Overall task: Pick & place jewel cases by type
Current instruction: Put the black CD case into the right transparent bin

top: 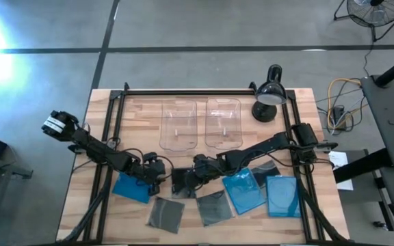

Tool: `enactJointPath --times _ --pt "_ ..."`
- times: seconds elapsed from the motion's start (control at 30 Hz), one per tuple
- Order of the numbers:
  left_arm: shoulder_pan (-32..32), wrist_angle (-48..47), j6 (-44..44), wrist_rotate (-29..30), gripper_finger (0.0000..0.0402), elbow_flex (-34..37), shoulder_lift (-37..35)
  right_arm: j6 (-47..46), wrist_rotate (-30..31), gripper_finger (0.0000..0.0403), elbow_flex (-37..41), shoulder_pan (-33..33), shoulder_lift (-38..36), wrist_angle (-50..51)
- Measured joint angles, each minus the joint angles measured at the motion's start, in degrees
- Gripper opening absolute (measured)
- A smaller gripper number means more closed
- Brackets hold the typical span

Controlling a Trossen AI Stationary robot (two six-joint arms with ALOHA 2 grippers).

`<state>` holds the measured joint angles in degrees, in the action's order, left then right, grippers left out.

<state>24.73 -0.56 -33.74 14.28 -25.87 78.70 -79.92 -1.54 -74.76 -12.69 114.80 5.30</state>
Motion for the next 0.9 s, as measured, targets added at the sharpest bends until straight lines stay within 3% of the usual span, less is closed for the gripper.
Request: enactJointPath --times 0.4,0.67,0.9 --pt "0.0 -0.1 -1.6 0.2 0.0135 -0.4 -0.8 2.9 0.1 0.0009 0.2 0.9 -1.6 -1.1" --pt "0.2 -6.2 -3.2 0.6 0.0135 -0.4 -8.7 14.6 -2.1 0.0008 0.1 5.7 -14.7 1.4" --pt "0.2 -13.4 -5.9 7.4 0.0135 -0.2 -18.0 19.4 6.5 0.0008 0.0 16.0 -24.1 15.8"
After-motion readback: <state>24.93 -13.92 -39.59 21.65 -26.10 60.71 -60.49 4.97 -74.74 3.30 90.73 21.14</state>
